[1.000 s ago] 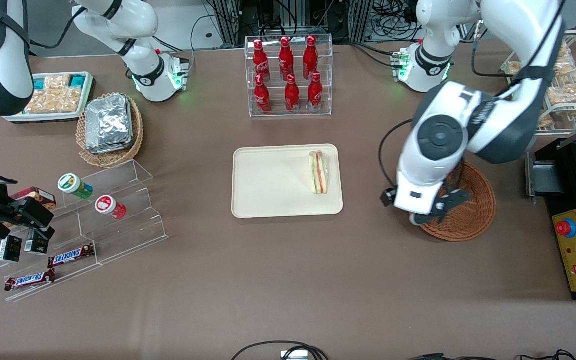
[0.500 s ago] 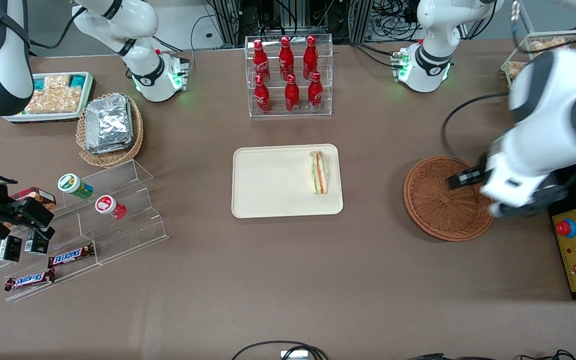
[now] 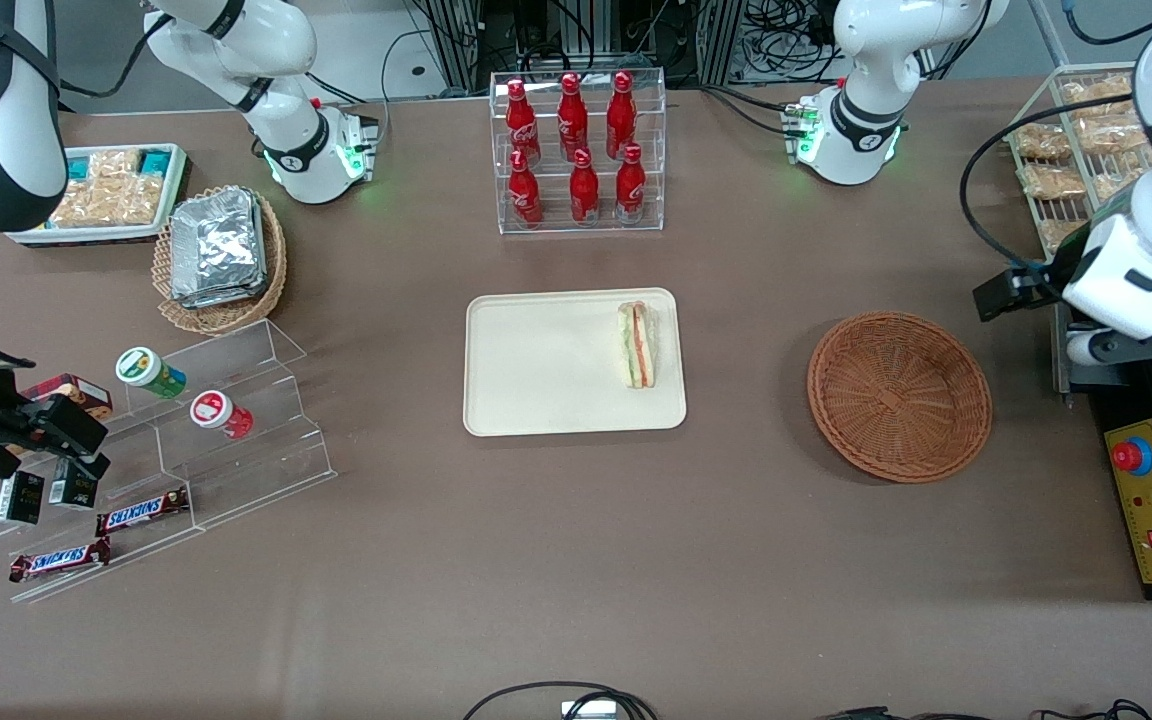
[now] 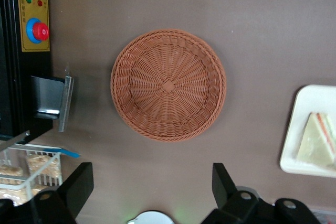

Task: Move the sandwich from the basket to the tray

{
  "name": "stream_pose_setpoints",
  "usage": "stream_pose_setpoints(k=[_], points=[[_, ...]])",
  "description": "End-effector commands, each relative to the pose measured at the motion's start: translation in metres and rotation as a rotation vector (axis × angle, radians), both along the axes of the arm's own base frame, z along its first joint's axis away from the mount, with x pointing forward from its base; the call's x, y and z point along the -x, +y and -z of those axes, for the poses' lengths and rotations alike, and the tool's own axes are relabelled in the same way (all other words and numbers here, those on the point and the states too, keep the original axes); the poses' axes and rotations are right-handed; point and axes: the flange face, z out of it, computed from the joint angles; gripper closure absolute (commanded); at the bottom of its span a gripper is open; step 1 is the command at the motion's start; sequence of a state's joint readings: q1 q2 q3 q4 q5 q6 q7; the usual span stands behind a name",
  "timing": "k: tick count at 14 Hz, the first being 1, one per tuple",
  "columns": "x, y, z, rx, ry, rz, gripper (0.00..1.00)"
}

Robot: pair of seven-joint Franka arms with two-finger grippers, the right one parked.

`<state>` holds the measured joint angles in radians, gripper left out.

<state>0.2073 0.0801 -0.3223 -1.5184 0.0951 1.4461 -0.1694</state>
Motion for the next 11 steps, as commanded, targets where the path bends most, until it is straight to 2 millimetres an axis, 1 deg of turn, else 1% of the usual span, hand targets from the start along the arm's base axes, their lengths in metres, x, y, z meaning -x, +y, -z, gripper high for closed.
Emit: stream_pose_setpoints(k=[1,3,7,9,11], points=[[0.0133,0.0179,-0.0140,0.015,0.001,0.067,0.00],[0.0158,0.0173,-0.0202,0.020,-0.008,0.108,0.00],[0.0161,0.0125,-0.0208,0.069,-0.001,0.230,0.00],[0.0156,0.0156,-0.0178,0.094,0.005,0.229,0.00],[0.0160,0.0140,-0.0162,0.122,0.008,0.225,0.00]])
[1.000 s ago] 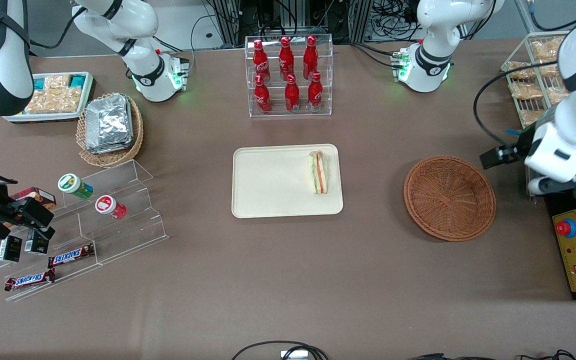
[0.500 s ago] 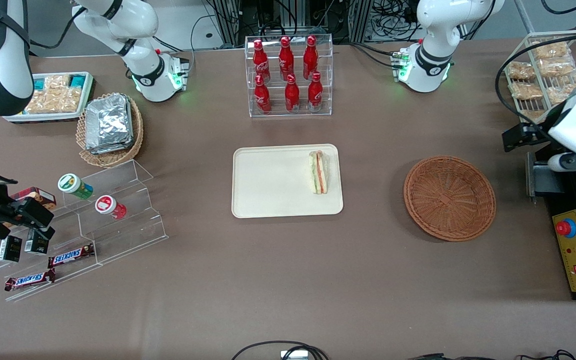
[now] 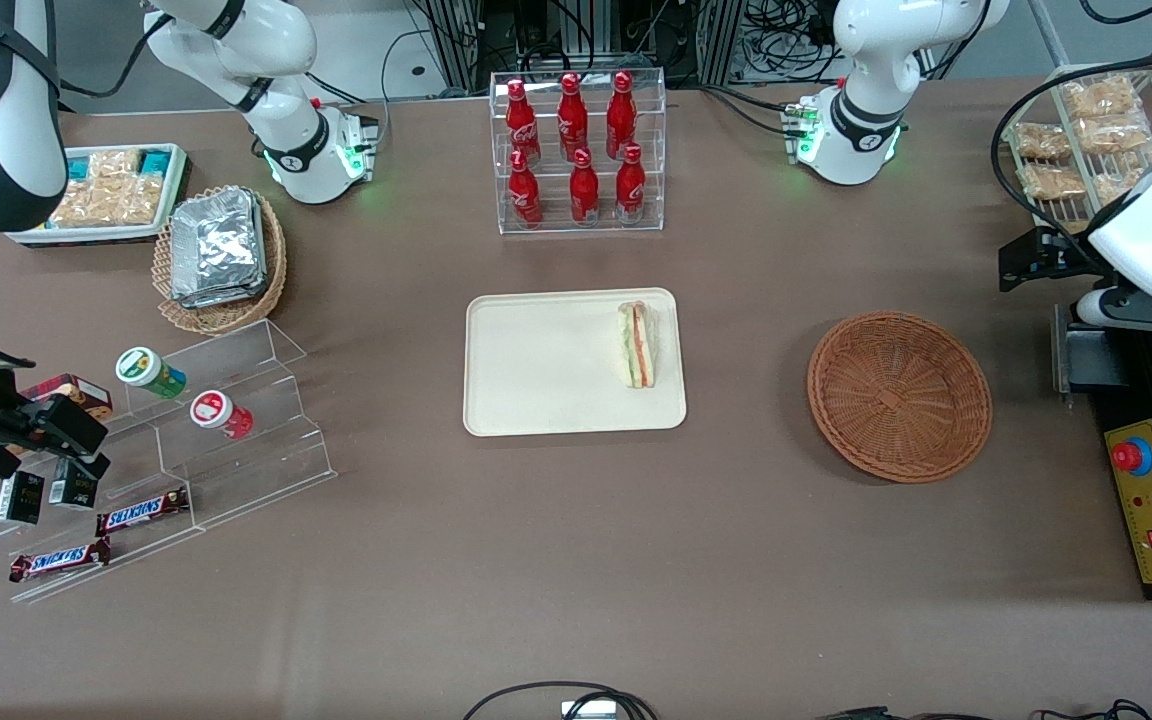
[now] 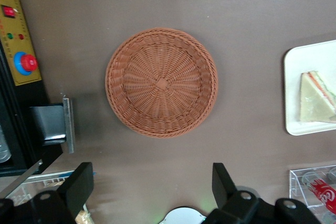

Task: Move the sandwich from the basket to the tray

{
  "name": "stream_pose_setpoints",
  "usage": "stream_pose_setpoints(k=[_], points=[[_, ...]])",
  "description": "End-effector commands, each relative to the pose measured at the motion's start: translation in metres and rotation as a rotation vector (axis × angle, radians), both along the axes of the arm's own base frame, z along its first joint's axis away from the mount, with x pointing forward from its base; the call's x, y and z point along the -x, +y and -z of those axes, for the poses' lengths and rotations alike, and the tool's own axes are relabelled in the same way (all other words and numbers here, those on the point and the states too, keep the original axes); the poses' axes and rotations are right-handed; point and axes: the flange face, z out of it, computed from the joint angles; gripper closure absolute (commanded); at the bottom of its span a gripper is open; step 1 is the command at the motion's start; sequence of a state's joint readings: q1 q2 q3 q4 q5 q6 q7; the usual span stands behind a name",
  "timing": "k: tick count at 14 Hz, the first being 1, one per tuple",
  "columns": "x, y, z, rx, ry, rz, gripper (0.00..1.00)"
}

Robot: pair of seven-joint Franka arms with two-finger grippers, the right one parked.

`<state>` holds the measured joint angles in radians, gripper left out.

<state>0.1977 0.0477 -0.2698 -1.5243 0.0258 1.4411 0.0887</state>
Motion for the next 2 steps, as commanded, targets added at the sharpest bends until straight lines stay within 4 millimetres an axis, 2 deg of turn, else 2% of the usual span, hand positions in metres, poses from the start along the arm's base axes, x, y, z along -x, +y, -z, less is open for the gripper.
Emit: stream_pose_setpoints(k=[1,2], points=[[0.0077,0.0008,-0.0026,0.028,0.010,0.013,0.00],[0.0078,0.0016,-0.0015,0.030,0.016,0.011,0.00]])
